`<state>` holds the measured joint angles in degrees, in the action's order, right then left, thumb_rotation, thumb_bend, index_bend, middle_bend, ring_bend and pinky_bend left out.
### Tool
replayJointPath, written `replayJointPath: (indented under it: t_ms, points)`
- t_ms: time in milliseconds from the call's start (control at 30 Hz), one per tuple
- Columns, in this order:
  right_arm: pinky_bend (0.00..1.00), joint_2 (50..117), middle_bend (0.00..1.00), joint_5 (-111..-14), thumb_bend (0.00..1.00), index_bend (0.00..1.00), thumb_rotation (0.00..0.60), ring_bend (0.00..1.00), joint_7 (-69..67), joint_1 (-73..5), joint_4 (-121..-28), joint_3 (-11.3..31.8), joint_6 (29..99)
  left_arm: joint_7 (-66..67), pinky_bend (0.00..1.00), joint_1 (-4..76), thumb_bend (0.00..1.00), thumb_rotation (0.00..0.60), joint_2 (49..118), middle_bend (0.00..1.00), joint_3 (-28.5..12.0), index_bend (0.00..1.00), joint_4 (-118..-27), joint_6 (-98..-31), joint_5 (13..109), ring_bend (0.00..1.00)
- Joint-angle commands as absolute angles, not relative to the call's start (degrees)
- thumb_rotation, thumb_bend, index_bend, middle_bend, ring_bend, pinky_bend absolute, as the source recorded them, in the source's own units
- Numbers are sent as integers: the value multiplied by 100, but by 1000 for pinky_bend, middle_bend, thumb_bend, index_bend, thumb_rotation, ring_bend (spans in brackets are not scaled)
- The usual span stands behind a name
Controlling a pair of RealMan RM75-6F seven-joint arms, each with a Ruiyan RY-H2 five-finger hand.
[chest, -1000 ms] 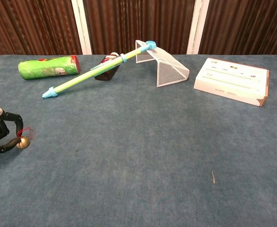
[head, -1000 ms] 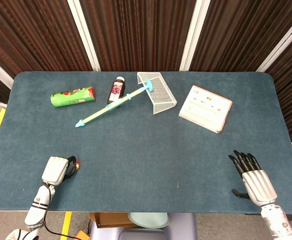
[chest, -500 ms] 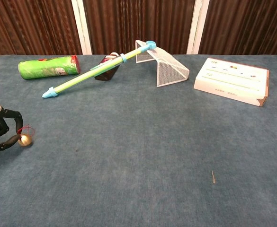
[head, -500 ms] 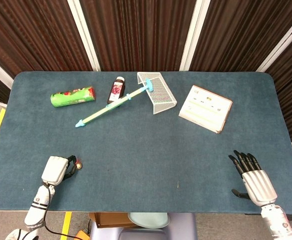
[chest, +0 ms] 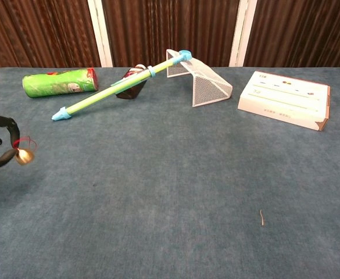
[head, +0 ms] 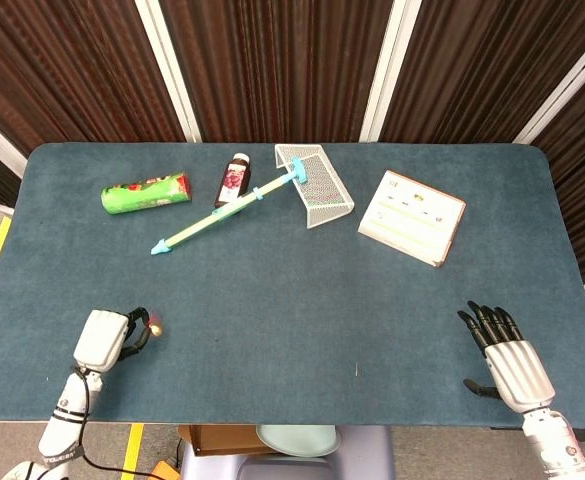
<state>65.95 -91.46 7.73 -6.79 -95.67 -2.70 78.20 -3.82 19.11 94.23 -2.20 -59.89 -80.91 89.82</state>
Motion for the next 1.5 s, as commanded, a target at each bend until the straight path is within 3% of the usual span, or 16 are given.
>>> replayJointPath:
  t_ms: [33, 167, 767, 867, 933, 1000, 1100, 1200, 1267, 1300, 1333, 1367, 1433, 1467, 1500]
  points:
    - [0, 6590, 0, -9194, 181, 0, 600, 0, 757, -669, -9577, -282, 7865, -548, 1000, 1974, 439, 600, 9268, 1000, -367, 721, -6099, -7888, 8778, 1000]
    - [0, 6621, 0, -9204, 181, 0, 600, 0, 814, -669, -9553, -301, 7841, -533, 1000, 1921, 440, 600, 9215, 1000, -130, 719, -6306, -7885, 8967, 1000]
    - [0, 6626, 0, -9198, 181, 0, 600, 0, 808, -675, -9545, -291, 7836, -498, 1000, 2095, 439, 600, 9499, 1000, -142, 664, -5863, -7451, 8828, 1000]
    - [0, 6634, 0, -9175, 181, 0, 600, 0, 812, -685, -9537, -288, 7804, -497, 1000, 2100, 437, 600, 9509, 1000, -138, 562, -5832, -7384, 8787, 1000]
    - [0, 6640, 0, -9160, 181, 0, 600, 0, 822, -698, -9533, -290, 7768, -465, 1000, 2102, 433, 600, 9440, 994, -102, 440, -5921, -7246, 8735, 999]
    - [0, 6644, 0, -9168, 181, 0, 600, 0, 827, -700, -9532, -291, 7770, -349, 1000, 2099, 419, 600, 9334, 959, -76, 244, -6067, -7174, 8707, 988]
    - [0, 6639, 0, -9206, 181, 0, 600, 0, 815, -697, -9528, -302, 7792, -230, 1000, 2053, 407, 600, 9187, 929, -63, 74, -6326, -7204, 8680, 972]
    - [0, 6632, 0, -9252, 181, 0, 600, 0, 806, -691, -9524, -319, 7818, -80, 1000, 1983, 397, 600, 8914, 909, -13, 10, -6691, -7145, 8598, 934]
    - [0, 6626, 0, -9273, 181, 0, 600, 0, 797, -682, -9535, -328, 7838, 59, 998, 1877, 393, 600, 8674, 830, 4, 0, -7003, -7273, 8566, 866]
    - [0, 6611, 0, -9294, 181, 0, 600, 0, 782, -673, -9544, -335, 7863, 110, 967, 1748, 393, 600, 8469, 742, 34, 0, -7264, -7472, 8580, 793]
    - [0, 6596, 0, -9310, 181, 0, 600, 0, 765, -664, -9550, -339, 7888, 118, 857, 1633, 394, 600, 8273, 550, 85, 0, -7498, -7636, 8612, 624]
    - [0, 6574, 0, -9326, 181, 0, 600, 0, 745, -650, -9556, -341, 7925, 148, 656, 1455, 394, 600, 7959, 312, 169, 0, -7845, -7882, 8658, 378]
    - [0, 6523, 0, -9330, 181, 0, 600, 0, 740, -636, -9570, -355, 7937, 167, 241, 1134, 394, 600, 7542, 24, 280, 0, -8270, -8537, 8906, 44]
    - [0, 6495, 0, -9317, 181, 0, 600, 0, 749, -630, -9586, -359, 7933, 60, 109, 958, 394, 600, 7362, 0, 365, 0, -8434, -8845, 9035, 0]
    - [0, 6469, 0, -9297, 181, 0, 600, 0, 780, -620, -9610, -357, 7937, -141, 59, 724, 393, 600, 7168, 0, 459, 0, -8586, -9224, 9154, 0]
